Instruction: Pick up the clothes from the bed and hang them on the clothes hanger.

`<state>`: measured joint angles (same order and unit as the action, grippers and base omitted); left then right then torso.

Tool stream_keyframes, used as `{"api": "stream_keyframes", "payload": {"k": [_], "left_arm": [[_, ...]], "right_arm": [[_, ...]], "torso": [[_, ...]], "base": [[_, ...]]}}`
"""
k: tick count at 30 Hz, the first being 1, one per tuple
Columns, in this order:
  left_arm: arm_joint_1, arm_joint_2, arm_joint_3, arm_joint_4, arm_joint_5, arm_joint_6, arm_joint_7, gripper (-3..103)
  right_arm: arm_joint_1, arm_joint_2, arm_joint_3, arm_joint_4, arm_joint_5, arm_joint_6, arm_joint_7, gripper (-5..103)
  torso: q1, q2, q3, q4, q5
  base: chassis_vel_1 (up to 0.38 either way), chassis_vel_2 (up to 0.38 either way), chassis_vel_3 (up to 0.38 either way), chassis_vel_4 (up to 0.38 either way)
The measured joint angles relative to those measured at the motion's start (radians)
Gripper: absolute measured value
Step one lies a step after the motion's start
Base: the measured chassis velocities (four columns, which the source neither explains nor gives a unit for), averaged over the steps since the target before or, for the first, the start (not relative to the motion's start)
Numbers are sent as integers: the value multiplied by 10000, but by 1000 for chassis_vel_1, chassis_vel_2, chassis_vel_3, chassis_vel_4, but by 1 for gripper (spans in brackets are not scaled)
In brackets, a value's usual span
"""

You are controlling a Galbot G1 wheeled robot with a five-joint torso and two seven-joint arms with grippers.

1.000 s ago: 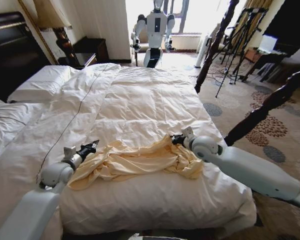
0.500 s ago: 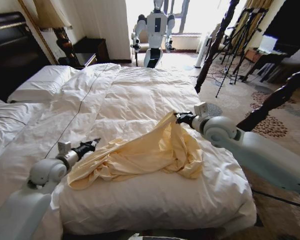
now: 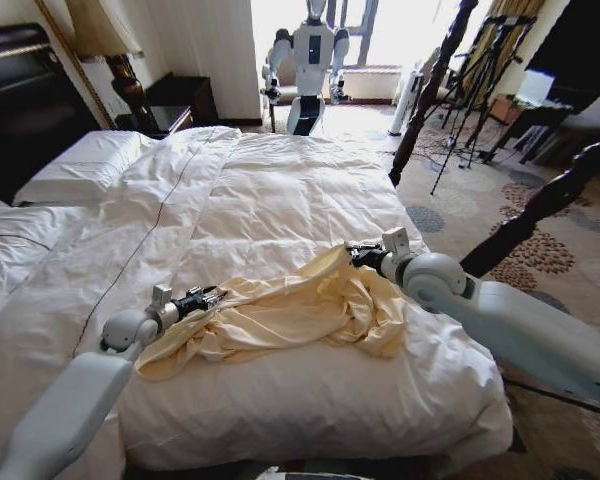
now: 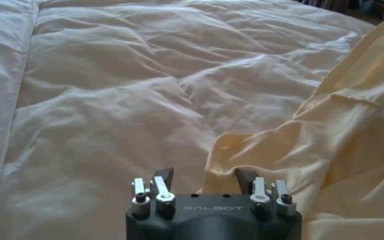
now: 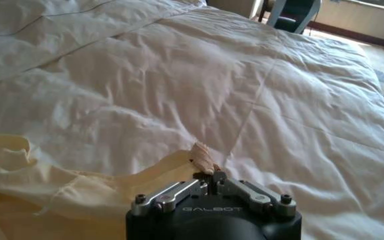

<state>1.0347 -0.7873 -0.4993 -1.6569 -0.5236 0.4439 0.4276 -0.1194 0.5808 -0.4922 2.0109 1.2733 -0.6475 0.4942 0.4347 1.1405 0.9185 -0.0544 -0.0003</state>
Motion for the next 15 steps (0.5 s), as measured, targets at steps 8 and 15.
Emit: {"api": "stream_keyframes", "payload": {"k": [8,15], "left_arm": [[-117,345,424,851,415,-335,269,96],[-9,397,562,814,494,-499,403,100]], "right_arm": [[-18,189,-15,-209,13,0,-9,0],[-22,366,-42,-369,37,0,15,0]], "torso": [[1,0,0,0,-1],[1,0,1,1,-2]], "base": [[0,0,0,0],[0,0,0,0]]}}
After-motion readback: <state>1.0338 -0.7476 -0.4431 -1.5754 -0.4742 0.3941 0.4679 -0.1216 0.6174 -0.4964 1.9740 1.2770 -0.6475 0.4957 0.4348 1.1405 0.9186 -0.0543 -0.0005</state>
